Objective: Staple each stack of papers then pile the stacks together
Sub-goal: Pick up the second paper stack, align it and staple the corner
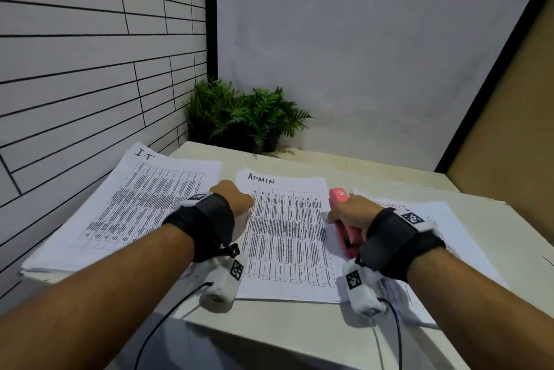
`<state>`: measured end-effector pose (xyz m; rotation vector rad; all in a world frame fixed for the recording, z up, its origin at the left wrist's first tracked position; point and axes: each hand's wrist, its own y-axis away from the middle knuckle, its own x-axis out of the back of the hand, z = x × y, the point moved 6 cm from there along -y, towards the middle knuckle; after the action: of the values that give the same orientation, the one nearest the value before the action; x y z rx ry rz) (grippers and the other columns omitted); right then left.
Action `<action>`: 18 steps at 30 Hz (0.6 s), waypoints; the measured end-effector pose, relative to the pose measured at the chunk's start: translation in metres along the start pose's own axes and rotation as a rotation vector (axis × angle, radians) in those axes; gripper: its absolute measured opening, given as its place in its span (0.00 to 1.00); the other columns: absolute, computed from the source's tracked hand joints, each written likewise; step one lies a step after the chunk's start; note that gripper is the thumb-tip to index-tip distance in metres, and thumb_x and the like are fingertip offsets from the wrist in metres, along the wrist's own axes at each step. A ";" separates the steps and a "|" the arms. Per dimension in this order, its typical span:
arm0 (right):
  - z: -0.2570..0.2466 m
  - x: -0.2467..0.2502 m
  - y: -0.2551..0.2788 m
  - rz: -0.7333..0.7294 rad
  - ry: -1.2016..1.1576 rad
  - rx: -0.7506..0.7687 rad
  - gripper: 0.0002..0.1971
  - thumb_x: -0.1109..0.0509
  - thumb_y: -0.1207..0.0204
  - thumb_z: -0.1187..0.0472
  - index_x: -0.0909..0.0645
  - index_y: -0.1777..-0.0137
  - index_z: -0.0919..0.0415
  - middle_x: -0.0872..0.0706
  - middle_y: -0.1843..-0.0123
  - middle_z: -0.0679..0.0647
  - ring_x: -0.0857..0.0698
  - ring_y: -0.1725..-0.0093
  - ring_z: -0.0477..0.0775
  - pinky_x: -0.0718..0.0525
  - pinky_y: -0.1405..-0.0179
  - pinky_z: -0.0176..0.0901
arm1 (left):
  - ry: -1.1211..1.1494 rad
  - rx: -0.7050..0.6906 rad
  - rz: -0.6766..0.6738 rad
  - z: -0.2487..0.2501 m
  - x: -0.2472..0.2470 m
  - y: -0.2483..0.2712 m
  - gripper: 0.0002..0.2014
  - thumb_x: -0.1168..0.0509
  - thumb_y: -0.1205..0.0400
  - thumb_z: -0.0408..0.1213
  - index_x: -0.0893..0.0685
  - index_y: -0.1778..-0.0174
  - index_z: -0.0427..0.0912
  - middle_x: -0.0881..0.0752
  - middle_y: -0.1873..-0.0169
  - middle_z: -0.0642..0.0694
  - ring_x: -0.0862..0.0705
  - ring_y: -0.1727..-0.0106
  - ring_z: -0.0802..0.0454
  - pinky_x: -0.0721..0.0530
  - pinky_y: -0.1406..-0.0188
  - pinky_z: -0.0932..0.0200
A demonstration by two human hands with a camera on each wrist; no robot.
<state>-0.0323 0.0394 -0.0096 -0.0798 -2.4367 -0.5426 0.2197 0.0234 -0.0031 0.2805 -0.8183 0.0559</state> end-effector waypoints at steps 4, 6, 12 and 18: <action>0.006 -0.003 -0.005 0.011 0.007 -0.005 0.08 0.26 0.30 0.64 0.24 0.60 0.63 0.12 0.53 0.66 0.11 0.48 0.68 0.14 0.39 0.61 | 0.147 0.037 -0.073 -0.007 -0.010 0.000 0.16 0.31 0.21 0.35 0.20 0.43 0.29 0.17 0.53 0.35 0.17 0.52 0.40 0.23 0.57 0.57; 0.005 -0.005 -0.005 0.013 0.015 0.009 0.10 0.26 0.30 0.63 0.26 0.60 0.61 0.12 0.48 0.68 0.12 0.44 0.70 0.15 0.37 0.63 | 0.211 0.010 -0.068 -0.006 -0.014 -0.001 0.07 0.32 0.22 0.30 0.19 0.51 0.30 0.17 0.58 0.36 0.17 0.57 0.43 0.18 0.58 0.56; 0.005 -0.004 -0.007 0.061 -0.015 0.006 0.12 0.26 0.28 0.64 0.29 0.63 0.61 0.14 0.56 0.64 0.13 0.49 0.67 0.15 0.42 0.56 | 0.186 -0.134 0.001 0.009 -0.002 -0.001 0.13 0.38 0.18 0.31 0.21 0.40 0.30 0.19 0.52 0.37 0.18 0.48 0.38 0.24 0.55 0.54; -0.005 -0.003 -0.007 0.118 -0.100 0.095 0.11 0.25 0.30 0.64 0.19 0.52 0.69 0.13 0.55 0.67 0.13 0.57 0.65 0.13 0.51 0.56 | 0.382 -0.256 0.020 0.014 0.006 0.002 0.16 0.41 0.17 0.28 0.23 0.33 0.35 0.16 0.39 0.35 0.19 0.38 0.38 0.22 0.40 0.50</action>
<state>-0.0281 0.0317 -0.0105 -0.2138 -2.5322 -0.3775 0.2136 0.0211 0.0108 0.0164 -0.4414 0.0221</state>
